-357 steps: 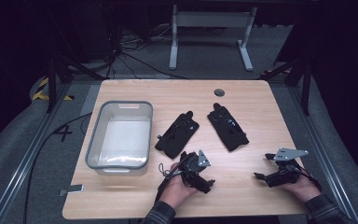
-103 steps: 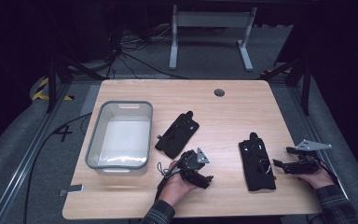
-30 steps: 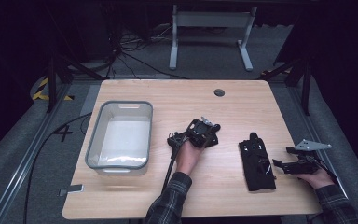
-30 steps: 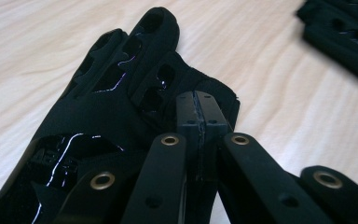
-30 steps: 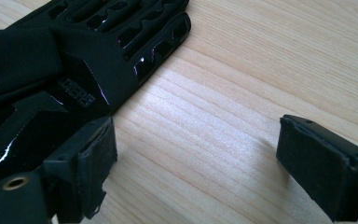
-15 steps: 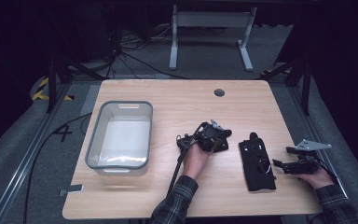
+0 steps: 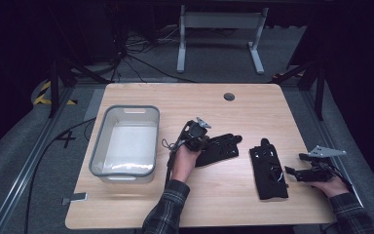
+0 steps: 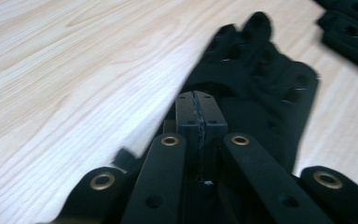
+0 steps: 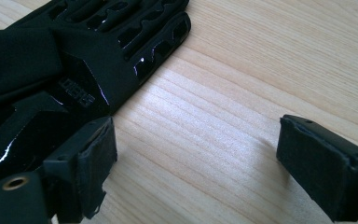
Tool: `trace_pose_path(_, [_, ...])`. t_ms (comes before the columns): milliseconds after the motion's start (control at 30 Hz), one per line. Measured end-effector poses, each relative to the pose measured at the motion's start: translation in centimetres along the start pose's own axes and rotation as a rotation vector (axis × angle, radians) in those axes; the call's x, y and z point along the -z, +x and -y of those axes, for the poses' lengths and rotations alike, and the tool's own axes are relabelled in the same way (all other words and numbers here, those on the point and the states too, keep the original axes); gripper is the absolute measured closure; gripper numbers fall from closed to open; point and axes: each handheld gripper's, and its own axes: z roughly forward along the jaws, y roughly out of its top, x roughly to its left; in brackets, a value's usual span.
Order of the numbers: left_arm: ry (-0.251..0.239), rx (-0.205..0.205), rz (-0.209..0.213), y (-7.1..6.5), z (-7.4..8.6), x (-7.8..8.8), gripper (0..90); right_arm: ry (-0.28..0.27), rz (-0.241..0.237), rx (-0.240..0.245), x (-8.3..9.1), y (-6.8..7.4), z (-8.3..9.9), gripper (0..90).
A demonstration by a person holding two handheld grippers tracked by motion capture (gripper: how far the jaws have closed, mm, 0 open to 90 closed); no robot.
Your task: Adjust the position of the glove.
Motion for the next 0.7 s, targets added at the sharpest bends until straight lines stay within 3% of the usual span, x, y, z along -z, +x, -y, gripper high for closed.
trace_pose_path(167, [0.015,0.018,0.002,0.7,0.4,-0.7,89.8,0.0,0.0,0.0,0.0,0.0,0.0,12.5])
trace_pose_path(400, [0.072,0.011,0.023,0.7,0.9,-1.9,89.8,0.0,0.0,0.0,0.0,0.0,0.0,12.5])
trace_pose_path(700, [0.118,-0.023,0.051,-0.9,1.7,-1.2,89.8,0.0,0.0,0.0,0.0,0.0,0.0,12.5])
